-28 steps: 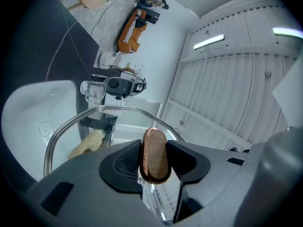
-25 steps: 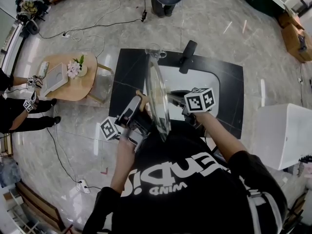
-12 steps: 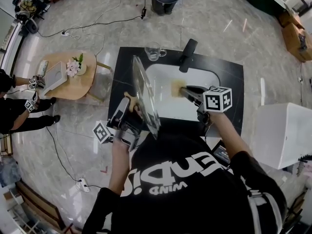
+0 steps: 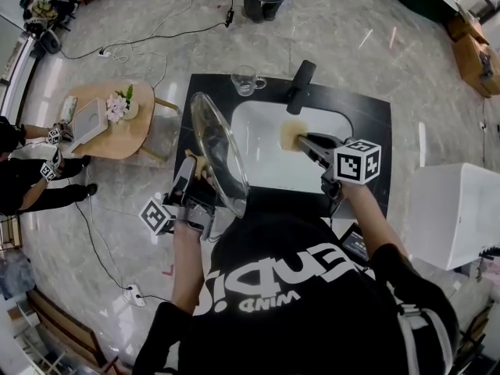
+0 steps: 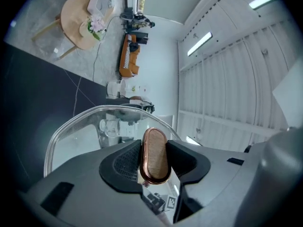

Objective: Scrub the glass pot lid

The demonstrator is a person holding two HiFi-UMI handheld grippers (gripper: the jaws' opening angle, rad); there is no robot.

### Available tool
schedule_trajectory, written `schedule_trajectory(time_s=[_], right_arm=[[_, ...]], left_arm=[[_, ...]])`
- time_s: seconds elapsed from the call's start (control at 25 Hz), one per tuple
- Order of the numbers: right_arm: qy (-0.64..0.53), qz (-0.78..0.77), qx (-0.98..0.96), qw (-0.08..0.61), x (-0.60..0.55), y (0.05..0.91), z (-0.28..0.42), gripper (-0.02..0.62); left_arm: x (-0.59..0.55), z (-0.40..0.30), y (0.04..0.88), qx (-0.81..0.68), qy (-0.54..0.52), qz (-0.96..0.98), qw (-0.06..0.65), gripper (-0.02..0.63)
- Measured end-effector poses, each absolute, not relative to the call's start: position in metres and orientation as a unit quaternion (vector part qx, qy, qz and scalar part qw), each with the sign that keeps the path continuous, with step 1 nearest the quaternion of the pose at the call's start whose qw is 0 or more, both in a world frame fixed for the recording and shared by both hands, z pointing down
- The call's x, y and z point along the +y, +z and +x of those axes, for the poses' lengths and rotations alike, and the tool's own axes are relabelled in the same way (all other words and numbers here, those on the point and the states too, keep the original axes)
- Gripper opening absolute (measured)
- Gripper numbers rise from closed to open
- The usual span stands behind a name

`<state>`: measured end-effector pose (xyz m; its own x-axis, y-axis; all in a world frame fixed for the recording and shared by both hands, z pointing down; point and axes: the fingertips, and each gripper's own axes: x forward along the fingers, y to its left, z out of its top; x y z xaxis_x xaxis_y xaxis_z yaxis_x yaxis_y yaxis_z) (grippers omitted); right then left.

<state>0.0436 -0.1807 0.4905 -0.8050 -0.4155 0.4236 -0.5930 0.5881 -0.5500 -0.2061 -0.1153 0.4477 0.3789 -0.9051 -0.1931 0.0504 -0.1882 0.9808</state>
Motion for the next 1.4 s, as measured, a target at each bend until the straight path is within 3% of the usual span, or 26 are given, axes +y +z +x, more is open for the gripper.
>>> schedule_trajectory(time_s=[0.8, 1.4], right_arm=[[0.332, 0.261, -0.897, 0.131, -0.16, 0.49, 0.006, 0.037], [0.333, 0.271, -0.896, 0.113, -0.158, 0.484, 0.002, 0.037]], left_arm=[[-0.127, -0.23, 0.468, -0.573, -0.158, 0.681, 0.429, 0.176], [-0.144, -0.225, 0.523, -0.591, -0.065, 0.673, 0.439, 0.178]])
